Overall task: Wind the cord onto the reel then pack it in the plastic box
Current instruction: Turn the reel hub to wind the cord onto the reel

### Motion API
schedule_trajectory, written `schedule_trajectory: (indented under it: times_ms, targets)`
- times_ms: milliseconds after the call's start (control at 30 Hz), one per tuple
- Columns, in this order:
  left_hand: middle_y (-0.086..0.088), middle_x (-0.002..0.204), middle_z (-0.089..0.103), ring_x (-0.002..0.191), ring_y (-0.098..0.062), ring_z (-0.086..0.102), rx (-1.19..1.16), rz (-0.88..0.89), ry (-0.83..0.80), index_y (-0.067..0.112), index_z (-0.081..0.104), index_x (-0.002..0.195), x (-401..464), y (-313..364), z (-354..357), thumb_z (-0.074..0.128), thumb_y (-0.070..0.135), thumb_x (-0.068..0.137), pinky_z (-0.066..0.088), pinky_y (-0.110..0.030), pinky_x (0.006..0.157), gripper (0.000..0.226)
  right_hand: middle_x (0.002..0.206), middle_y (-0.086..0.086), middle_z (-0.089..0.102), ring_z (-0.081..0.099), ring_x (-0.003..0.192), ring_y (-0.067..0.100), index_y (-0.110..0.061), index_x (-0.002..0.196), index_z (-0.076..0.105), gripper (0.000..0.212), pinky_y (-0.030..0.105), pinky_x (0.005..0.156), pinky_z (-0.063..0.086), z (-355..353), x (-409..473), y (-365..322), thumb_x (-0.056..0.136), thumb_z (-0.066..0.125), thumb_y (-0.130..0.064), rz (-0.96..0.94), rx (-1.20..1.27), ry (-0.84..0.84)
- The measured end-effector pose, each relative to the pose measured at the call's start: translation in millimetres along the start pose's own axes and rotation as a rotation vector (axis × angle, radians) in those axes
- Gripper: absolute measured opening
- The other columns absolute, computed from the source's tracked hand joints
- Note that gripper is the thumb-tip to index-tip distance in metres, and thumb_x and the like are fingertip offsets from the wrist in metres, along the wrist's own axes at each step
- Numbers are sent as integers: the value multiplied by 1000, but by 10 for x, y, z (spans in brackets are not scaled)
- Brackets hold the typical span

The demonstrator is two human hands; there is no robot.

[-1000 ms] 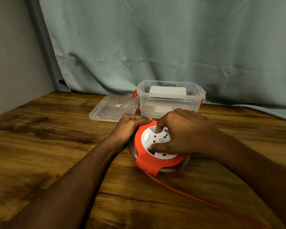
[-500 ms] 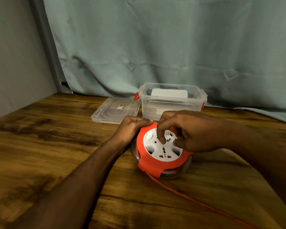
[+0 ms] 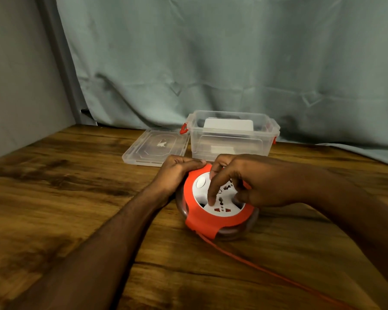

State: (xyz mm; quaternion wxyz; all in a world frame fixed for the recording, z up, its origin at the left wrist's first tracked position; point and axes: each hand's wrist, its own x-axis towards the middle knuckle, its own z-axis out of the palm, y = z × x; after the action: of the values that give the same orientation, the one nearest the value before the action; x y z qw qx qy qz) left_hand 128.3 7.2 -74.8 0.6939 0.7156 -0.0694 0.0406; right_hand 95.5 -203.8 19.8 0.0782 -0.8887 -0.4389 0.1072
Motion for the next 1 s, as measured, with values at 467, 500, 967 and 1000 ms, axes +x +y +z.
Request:
schedule_trajectory:
  times_ms: [467, 500, 967, 1000]
  targets:
    - [-21, 90, 79, 78, -33, 77, -39, -8, 6, 1, 80, 96, -6, 9, 11, 67, 14, 94, 60, -37, 74, 19, 122, -23, 50, 46, 110, 1, -63, 138, 47, 66, 16, 81, 40, 42, -11, -59, 85, 73, -35, 22, -246, 50]
    - [-22, 89, 79, 77, -32, 76, -44, -7, 5, 1, 80, 95, -6, 7, 9, 67, 14, 94, 60, -37, 73, 18, 121, -23, 52, 47, 108, 0, -64, 139, 45, 66, 20, 85, 42, 44, -10, -59, 84, 73, -41, 23, -267, 66]
    - [-29, 95, 76, 88, -48, 73, -21, -4, -23, -4, 78, 101, 8, -26, -9, 69, 19, 93, 58, -51, 85, 26, 136, -8, 60, 60, 114, 13, -39, 135, 60, 74, 27, 74, 42, 269, 154, -46, 74, 64, -81, 308, -126, 280]
    - [-28, 95, 77, 87, -46, 73, -24, -5, -23, -4, 78, 101, 8, -27, -13, 69, 19, 93, 58, -52, 86, 26, 136, -7, 60, 60, 114, 14, -38, 135, 59, 74, 27, 74, 43, 279, 157, -48, 75, 63, -81, 308, -119, 271]
